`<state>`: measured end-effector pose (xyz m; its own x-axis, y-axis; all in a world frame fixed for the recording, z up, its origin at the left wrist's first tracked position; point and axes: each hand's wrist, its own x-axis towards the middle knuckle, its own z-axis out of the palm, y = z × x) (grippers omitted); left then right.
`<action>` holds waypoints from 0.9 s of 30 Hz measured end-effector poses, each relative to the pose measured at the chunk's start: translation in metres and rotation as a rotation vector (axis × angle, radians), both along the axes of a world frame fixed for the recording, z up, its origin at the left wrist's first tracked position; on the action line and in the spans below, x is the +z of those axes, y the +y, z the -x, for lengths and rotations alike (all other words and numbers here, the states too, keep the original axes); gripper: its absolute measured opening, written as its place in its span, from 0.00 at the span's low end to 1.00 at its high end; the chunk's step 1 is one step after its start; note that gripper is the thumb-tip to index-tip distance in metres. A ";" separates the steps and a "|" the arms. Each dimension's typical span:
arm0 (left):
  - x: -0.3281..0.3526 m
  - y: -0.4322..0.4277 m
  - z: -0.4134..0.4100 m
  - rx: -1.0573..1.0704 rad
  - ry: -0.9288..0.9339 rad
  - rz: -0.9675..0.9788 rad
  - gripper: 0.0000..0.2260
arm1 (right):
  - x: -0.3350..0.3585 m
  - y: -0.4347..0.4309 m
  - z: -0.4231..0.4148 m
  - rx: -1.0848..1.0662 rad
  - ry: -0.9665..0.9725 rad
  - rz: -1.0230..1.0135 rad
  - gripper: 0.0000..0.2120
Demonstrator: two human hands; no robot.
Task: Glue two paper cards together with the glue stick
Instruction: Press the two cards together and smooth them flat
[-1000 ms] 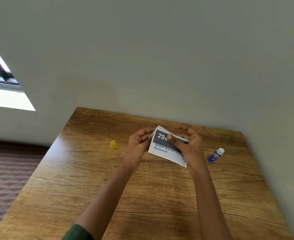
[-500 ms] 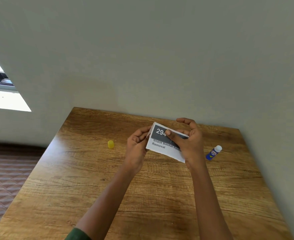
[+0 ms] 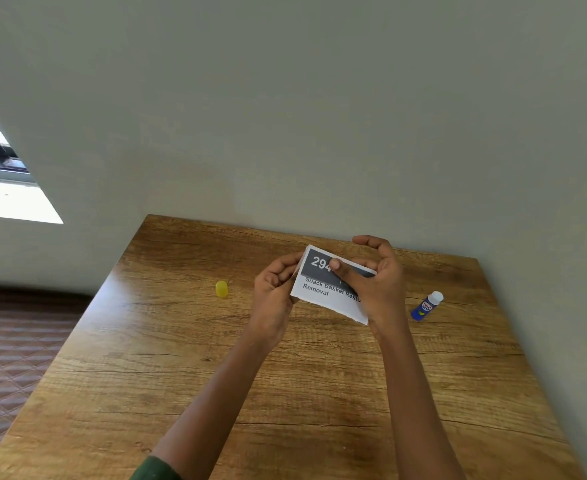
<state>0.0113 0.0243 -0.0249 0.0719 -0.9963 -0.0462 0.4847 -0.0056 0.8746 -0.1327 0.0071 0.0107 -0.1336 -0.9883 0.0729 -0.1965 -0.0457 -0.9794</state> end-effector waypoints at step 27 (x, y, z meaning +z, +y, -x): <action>-0.004 0.000 -0.001 -0.015 0.052 0.021 0.15 | -0.003 -0.004 -0.002 -0.030 0.176 0.158 0.18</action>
